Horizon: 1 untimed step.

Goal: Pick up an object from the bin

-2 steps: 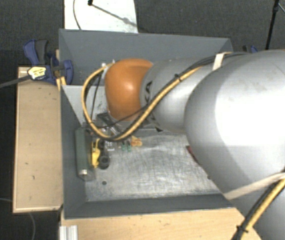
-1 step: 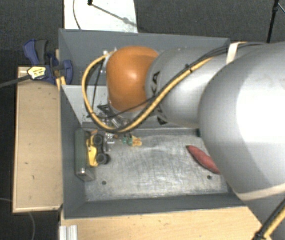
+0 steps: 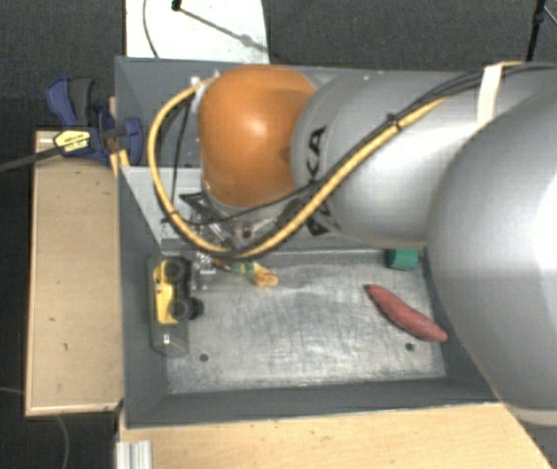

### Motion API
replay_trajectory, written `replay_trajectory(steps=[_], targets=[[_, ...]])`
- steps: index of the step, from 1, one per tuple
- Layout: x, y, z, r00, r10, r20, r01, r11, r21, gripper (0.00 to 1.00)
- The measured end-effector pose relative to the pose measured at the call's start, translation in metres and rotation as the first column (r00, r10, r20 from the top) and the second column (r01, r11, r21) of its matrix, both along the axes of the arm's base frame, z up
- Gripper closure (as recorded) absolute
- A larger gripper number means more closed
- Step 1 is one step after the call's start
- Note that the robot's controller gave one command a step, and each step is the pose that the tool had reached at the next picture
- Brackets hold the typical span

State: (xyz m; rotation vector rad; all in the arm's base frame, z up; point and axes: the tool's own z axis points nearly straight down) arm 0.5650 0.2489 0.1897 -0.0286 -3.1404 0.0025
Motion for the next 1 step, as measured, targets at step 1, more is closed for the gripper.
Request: replay_trajectory(steps=[1], targets=[[-0.0051,0.0050,0.0225,1.000,0.011,-0.001,-0.011,1.000,0.003,1.00]])
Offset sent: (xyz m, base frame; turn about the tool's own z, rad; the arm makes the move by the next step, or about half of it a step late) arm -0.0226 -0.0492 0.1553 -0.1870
